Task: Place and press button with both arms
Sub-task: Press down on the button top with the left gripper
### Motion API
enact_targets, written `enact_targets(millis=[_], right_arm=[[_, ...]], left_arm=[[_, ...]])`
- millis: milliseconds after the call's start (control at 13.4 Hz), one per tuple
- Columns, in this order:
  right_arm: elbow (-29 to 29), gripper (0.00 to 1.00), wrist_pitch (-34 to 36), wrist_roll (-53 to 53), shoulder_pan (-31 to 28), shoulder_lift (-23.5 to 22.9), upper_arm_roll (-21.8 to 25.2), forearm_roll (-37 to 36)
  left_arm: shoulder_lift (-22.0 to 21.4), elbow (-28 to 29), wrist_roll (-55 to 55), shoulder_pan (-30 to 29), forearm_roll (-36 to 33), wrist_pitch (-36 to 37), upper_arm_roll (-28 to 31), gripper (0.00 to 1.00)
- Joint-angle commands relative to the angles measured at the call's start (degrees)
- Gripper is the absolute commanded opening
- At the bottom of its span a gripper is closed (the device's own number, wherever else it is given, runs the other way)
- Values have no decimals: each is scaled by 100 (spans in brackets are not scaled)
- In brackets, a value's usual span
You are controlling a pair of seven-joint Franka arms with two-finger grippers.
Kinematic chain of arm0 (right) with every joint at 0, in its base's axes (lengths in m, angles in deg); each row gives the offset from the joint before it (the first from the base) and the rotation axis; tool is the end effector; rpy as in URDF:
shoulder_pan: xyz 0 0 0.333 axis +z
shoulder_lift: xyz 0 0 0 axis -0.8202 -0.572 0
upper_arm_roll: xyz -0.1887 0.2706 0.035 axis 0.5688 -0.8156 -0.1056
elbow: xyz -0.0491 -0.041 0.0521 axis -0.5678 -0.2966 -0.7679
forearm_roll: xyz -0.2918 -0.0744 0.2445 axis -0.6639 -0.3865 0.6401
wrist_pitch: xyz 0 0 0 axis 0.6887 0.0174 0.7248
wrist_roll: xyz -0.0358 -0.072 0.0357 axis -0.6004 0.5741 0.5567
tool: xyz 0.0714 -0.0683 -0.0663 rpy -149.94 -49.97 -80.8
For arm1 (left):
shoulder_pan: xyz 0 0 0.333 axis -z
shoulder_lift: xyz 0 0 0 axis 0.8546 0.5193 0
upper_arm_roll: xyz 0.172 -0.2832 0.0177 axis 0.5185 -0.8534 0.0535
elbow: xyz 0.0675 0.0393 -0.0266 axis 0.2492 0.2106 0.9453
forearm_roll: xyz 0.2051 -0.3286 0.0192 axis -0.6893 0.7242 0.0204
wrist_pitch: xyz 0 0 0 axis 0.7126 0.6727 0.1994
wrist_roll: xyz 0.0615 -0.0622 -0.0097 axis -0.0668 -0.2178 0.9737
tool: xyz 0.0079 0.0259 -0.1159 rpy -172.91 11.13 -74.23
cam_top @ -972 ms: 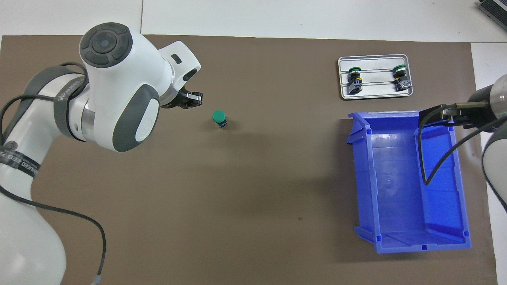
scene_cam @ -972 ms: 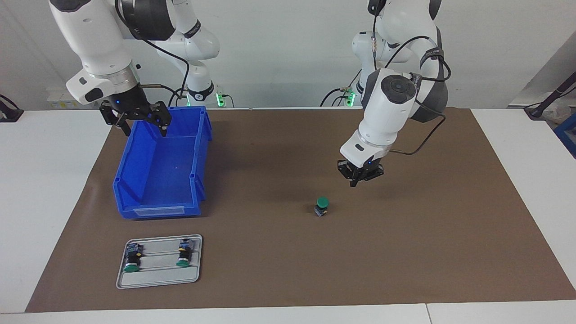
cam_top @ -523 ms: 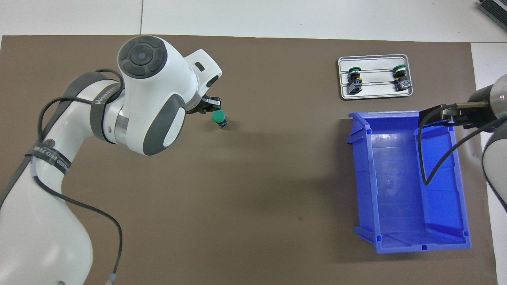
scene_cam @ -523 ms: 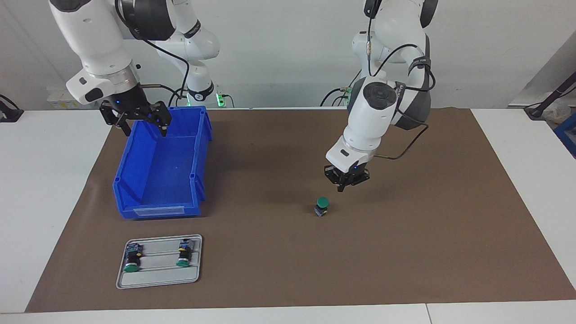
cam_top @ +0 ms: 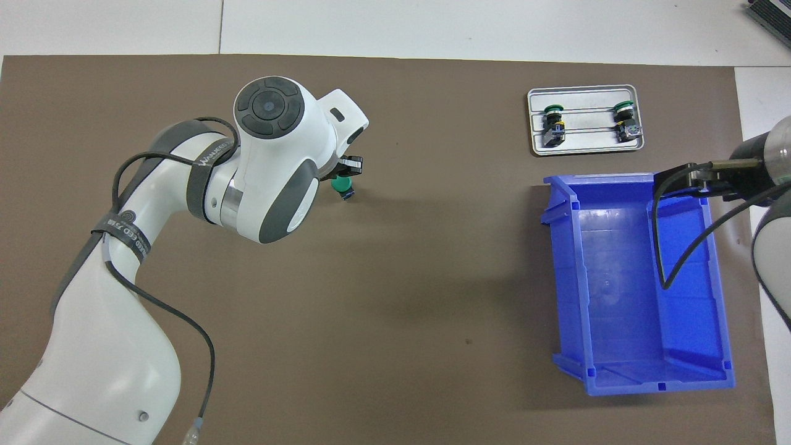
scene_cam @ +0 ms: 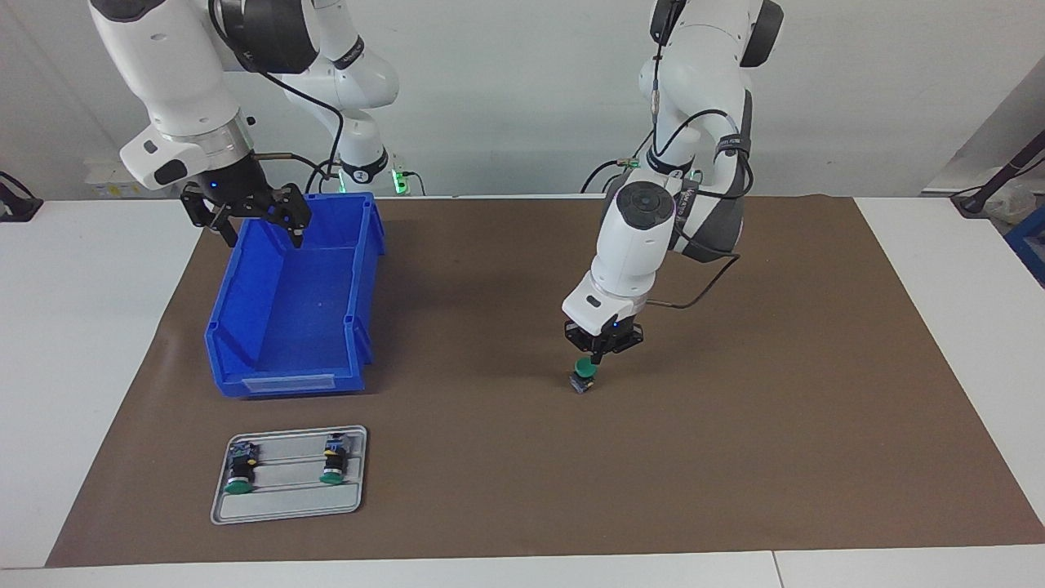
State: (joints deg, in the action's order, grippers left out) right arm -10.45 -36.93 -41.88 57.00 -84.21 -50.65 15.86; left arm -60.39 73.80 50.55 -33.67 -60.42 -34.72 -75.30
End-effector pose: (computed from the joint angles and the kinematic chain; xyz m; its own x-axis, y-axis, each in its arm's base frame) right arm 0.5578 0.0158 0.6086 0.9991 -0.0315 0.0276 -0.0324 -0.9990 0.0297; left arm 0.6181 -0.3348 0.4102 0.9876 -0.1258 0.0935 -0.1313 -0.9898 0.0554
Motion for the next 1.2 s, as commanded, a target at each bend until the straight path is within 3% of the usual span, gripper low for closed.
enact_targets(millis=[0, 449, 1121], right_arm=[[-18, 100, 50, 122, -31, 18, -8, 102], [-18, 100, 50, 122, -31, 18, -8, 102], [-18, 100, 50, 122, -31, 18, -8, 102]], left_arm=[[-18, 99, 132, 70, -136, -123, 76, 0], [-26, 503, 290, 175, -136, -729, 68, 0], [-44, 855, 299, 185, -136, -1009, 68, 0]])
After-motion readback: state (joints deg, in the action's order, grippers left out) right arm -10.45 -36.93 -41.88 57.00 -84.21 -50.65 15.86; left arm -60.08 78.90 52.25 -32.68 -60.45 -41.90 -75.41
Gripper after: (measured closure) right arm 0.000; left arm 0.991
